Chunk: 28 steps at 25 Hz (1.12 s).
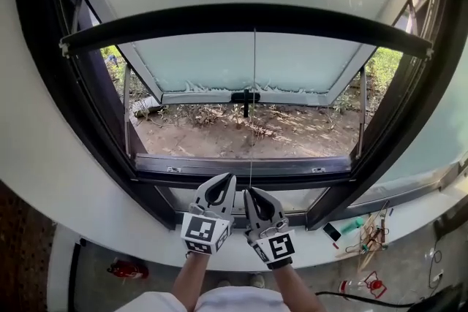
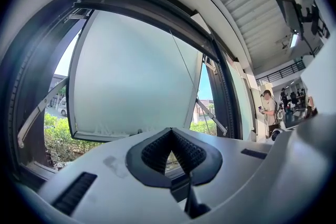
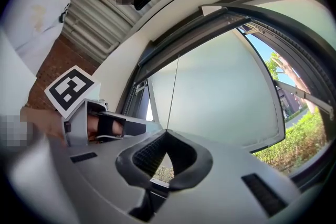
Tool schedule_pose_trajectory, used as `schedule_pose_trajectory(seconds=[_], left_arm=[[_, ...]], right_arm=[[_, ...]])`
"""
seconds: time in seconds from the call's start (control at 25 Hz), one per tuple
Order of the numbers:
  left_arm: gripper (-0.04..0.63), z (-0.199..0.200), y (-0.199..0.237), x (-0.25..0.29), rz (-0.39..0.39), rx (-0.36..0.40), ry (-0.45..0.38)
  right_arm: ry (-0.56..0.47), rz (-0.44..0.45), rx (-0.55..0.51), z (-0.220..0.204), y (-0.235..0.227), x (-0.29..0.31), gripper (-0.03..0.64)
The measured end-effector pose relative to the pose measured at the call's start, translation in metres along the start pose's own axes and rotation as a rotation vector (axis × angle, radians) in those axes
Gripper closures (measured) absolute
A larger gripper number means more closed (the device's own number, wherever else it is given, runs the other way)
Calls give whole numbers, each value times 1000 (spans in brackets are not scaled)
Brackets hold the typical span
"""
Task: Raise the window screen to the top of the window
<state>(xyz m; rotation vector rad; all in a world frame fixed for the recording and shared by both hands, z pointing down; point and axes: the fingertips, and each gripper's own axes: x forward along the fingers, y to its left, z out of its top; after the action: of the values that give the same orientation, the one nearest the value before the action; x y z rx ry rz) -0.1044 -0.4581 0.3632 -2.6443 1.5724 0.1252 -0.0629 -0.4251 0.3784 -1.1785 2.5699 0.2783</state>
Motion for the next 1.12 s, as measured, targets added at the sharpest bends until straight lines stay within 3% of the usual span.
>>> schedule_pose_trajectory(seconds=[0.72, 1.12], left_arm=[[594, 12, -3, -2, -13, -2, -11], [594, 20, 1, -3, -19, 14, -22]], right_arm=[[-50, -26, -8, 41, -15, -2, 617], [-134, -1, -22, 72, -11, 20, 617]])
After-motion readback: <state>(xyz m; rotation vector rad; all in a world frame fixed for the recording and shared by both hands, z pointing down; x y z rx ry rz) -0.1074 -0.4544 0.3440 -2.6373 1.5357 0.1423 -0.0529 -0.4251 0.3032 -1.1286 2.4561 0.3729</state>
